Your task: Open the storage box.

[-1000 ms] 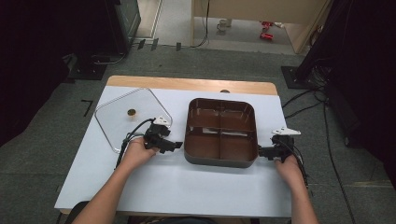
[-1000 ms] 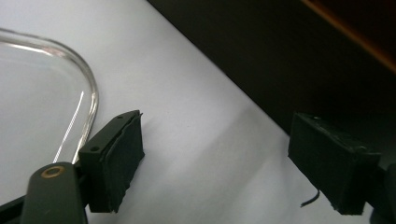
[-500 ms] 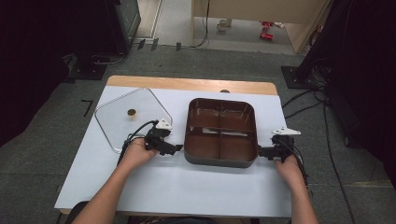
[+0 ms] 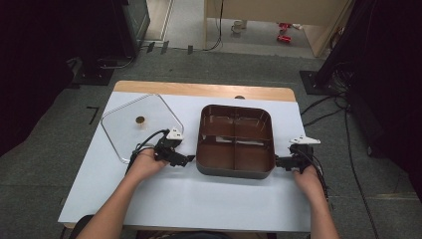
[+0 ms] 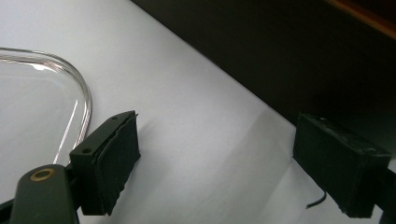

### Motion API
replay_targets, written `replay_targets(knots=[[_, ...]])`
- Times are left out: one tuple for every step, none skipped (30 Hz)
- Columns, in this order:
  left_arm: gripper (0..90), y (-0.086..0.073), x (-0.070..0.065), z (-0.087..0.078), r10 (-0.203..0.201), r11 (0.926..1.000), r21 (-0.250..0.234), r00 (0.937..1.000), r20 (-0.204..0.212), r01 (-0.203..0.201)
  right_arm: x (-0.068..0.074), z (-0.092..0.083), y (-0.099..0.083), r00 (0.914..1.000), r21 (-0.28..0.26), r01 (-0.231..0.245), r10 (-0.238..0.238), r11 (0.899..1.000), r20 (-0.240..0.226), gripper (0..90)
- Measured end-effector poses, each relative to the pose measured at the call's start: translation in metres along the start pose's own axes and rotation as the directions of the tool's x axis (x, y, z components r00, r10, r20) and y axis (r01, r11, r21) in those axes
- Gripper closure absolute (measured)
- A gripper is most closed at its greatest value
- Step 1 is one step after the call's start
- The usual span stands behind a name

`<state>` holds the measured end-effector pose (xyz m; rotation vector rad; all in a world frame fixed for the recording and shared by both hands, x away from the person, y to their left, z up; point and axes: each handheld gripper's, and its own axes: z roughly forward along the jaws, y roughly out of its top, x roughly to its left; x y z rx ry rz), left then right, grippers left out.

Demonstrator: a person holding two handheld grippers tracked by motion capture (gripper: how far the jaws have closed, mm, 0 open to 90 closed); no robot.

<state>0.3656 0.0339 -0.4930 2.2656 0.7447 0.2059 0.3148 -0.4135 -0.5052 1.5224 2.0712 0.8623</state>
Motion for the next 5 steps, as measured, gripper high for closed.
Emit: replay_targets(knots=[[14.2,-0.0002,-0.001,0.0003,0.002,1.0,-0.001,1.0,-0.006,-0.002,0.0,0.0,0.0,1.0,0.0,0.0,0.0,1.0,0.0,0.0],[14.2,-0.0005,-0.0019,0.0007,0.003,1.0,-0.004,0.9999,-0.012,-0.003,0.0,0.0,0.0,1.0,0.0,0.0,0.0,1.0,0.0,0.0],[14.2,-0.0007,-0.0026,0.0009,0.005,1.0,-0.004,0.9998,-0.018,-0.005,0.0,0.0,0.0,1.0,0.0,0.0,0.0,1.0,0.0,0.0],[14.2,-0.0013,-0.004,0.0012,0.007,1.0,-0.007,0.9996,-0.029,-0.007,0.0,0.0,0.0,1.0,0.0,0.0,0.0,1.0,0.0,0.0],[13.6,-0.003,-0.0065,0.0022,0.007,0.9998,-0.019,0.999,-0.043,-0.008,0.0,0.0,0.0,1.0,0.0,0.0,0.0,1.0,0.0,0.0]])
